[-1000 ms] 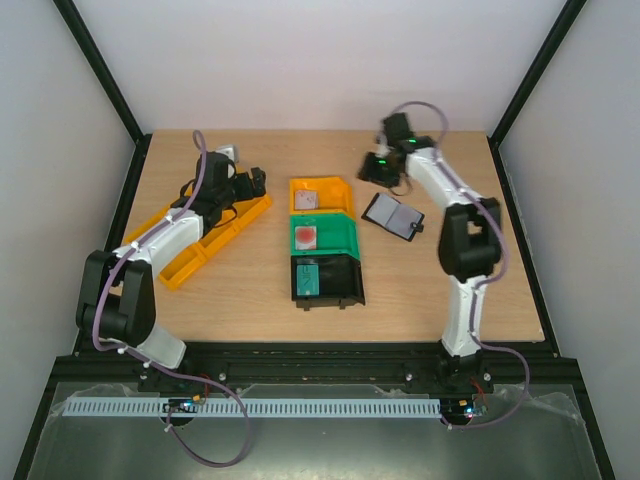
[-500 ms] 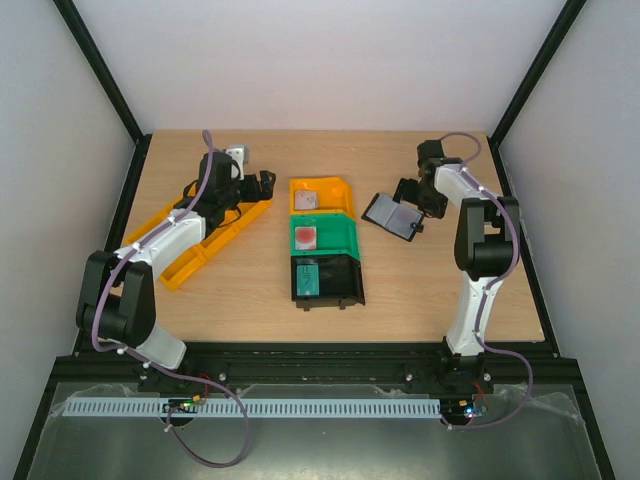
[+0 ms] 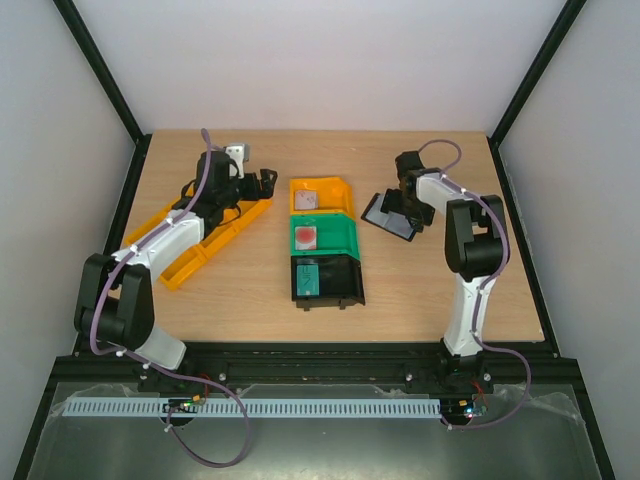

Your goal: Take the credit cards out of the card holder

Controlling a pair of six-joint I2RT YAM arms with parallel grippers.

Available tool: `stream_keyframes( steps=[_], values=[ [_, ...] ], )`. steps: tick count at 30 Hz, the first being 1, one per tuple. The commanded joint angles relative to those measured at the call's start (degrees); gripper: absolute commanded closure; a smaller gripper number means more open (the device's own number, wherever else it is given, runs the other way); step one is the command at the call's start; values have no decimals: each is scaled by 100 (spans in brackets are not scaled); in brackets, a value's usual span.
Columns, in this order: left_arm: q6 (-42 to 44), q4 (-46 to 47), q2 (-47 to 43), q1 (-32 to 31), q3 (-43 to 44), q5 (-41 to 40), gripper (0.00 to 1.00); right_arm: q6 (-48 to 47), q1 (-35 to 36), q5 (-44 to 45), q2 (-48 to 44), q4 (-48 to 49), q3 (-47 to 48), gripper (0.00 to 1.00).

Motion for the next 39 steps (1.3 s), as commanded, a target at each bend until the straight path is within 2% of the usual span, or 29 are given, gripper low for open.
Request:
stream_keyframes(
  steps=[1,9,11,12,13,14,24,31,36,39],
  values=[
    [88,135,-224,-23,-95,64,1,210,-210,-203,126,246,-651,0],
    [205,128,-213,-30,-19,61,0,38,-394,-244,176,412,-817,17],
    [255,148,-207,-29,0,79,0,-39,-442,-203,94,420,-805,24],
    [280,137,-204,-37,3,80,0,-88,-465,-200,63,408,-786,30],
    [297,129,-209,-39,9,82,0,-151,-478,-193,43,397,-752,42],
    [313,126,-221,-54,-1,83,0,-195,-488,-179,24,382,-724,47],
    [543,1,-118,-335,255,154,0,-462,-491,-414,-82,141,-251,63],
    [775,484,167,-426,424,892,1,-650,-491,-633,-272,-100,78,77],
    [933,843,391,-705,439,1644,1,-592,-482,-966,-476,-79,64,98],
    [769,1122,444,-913,324,1726,0,-580,-452,-982,-566,-172,79,98]
  ],
)
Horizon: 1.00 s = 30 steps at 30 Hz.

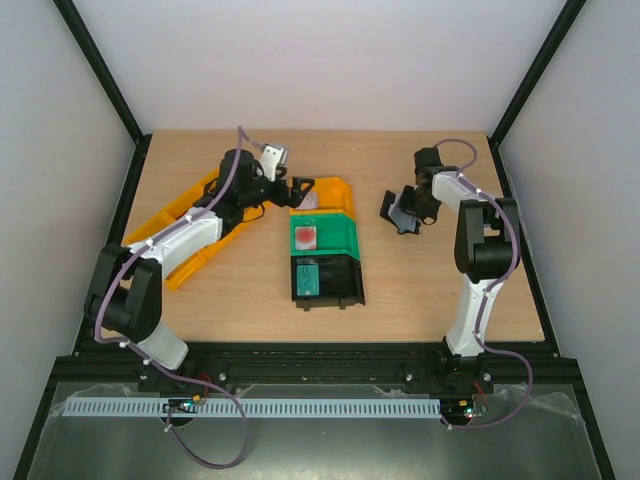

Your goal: Take the credit cards out of the card holder

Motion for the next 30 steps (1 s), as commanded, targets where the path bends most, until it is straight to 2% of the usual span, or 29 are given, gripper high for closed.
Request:
stream_keyframes(
  steps=[1,5,11,18,24,25,27,30],
  values=[
    [0,613,128,-329,-45,543,0,-16,34,-108,-358,-301,185,98],
    [32,829,128,-607,-57,960,0,9,238,-263,-704,-541,464,98],
    [22,1063,254,-927,174,1530,1,189,1025,-173,-1339,-760,1192,98],
    [-346,1192,-159,-978,-140,552,0,742,2184,146,-2031,-196,1182,98],
    [-462,1382,-892,-939,-712,18,1,617,2967,232,-2469,152,1110,98],
    [-478,1435,-1026,-905,-814,13,3,609,3027,191,-2557,197,1064,98],
    [-604,1606,-1312,-773,-1048,167,14,597,3093,92,-2777,333,916,98],
    [-735,1845,-1737,-605,-1348,613,40,557,3184,47,-3145,601,605,98]
  ],
)
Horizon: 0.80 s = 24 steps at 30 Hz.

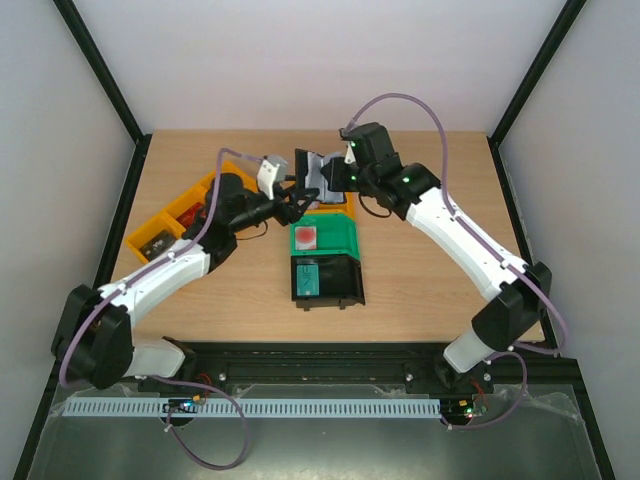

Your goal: Take the credit cards out of the card holder

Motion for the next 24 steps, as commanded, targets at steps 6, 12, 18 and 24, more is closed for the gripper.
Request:
stream_keyframes(
  steps=[6,12,18,24],
  values=[
    [-147,348,-937,218,-434,594,58,-312,408,-147,-1054,775,-436,98],
    [-334,413,-1188,217,-536,788,45,-343,860,-137,-1109,891,-471,98],
    [-583,562,-1494,251,-698,1172,98,-348,1045,-482,-1323,1290,-695,96],
    [-237,774,-2019,523,-699,1850,98,-1204,955,-1132,-2072,1710,-1163,19]
  ],
)
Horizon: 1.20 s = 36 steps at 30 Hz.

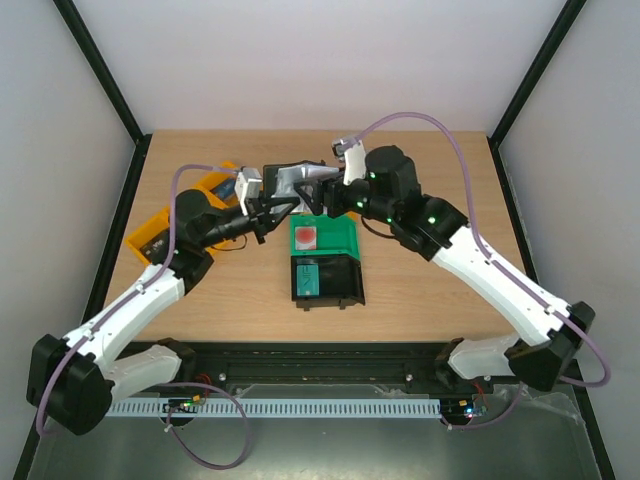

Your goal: Take the credit cards out of the card holder

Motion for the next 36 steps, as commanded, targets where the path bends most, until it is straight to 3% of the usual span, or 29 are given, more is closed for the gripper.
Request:
stream_keyframes(
  steps=[1,5,9,19,36],
  values=[
    [410,510,-496,272,154,611,98,-849,-77,-846,-652,466,-99,14],
    [715,544,-837,730,486,1089,98,-1463,-787,-2547,-931,575,-98,2],
    [796,403,-1186,832,636,1365,98,-1673,-1234,-4065,-947,773,-94,1],
    [962,58,-1561,830,769,1646,98,-1515,-1269,-4257,-683,1064,-9,3],
    [1179,-83,-1791,1112,708,1676,98,-628,-1183,-4595,-279,2368,-122,13]
  ],
)
